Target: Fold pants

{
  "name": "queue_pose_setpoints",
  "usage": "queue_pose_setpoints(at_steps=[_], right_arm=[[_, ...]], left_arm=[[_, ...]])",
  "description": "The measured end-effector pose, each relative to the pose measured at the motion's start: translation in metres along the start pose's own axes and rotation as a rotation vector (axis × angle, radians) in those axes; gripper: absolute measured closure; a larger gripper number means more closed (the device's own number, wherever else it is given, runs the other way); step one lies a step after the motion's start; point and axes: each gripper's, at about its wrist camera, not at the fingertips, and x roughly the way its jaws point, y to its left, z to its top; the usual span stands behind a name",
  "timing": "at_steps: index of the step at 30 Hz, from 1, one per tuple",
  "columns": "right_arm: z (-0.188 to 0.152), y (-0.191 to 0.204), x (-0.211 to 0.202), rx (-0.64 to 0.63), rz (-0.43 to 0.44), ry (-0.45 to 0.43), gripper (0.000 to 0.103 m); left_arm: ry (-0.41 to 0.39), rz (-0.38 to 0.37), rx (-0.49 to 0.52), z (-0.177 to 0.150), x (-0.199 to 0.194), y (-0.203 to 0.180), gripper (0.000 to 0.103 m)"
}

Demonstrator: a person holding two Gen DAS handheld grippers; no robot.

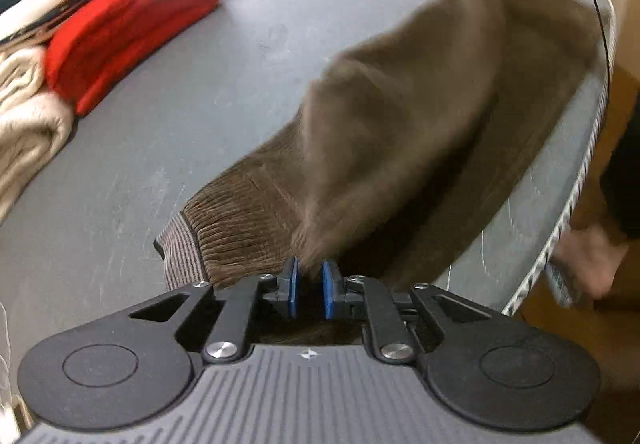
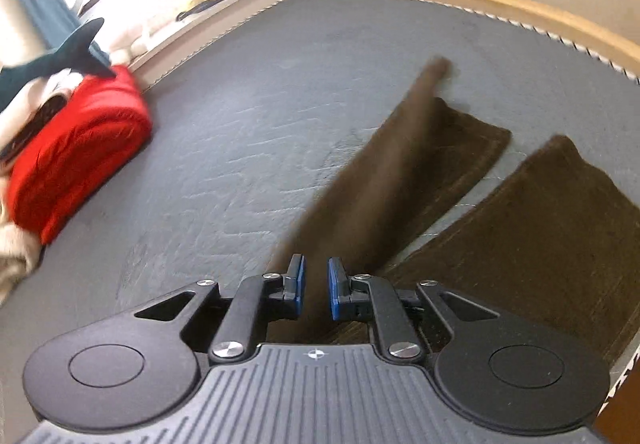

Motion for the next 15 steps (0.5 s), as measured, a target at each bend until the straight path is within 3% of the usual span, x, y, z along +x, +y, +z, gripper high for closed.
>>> queue_pose_setpoints(at_steps=[4,6,9,10,11,12,15], right_arm=[[0.016,-0.032,0.01,0.06,-0.022,-0.017,0.089],[0.022,-0.052,0.016,0.102,-0.042,-0.03,0.089],[0.028,-0.088,0.027,0.183,-0.072,-0.045,0.089],[0.029,-0.099,0.032,0.211,-0.079,-0.045,0.089],[0.03,-0.109,0.036,0.237,-0.085,-0.044,0.089],[0.03,-0.117,0.041,0.261,-0.083,-0.042,0.088],[0.033,-0.135,0.06,0.3,-0.055,-0.04,0.078]], left_arm=[[-0.075,-0.091,-0.324,0.01,-0.009,0.047,0.077],[-0.031,-0.051,-0.381,0.012,0.001,0.058,0.069],[0.113,0.037,-0.496,0.012,0.028,0.078,0.051],[0.152,0.05,-0.544,0.013,0.035,0.088,0.051],[0.171,0.052,-0.587,0.013,0.039,0.096,0.051],[0.176,0.056,-0.634,0.013,0.043,0.106,0.044],[0.163,0.079,-0.74,0.012,0.044,0.127,0.036]])
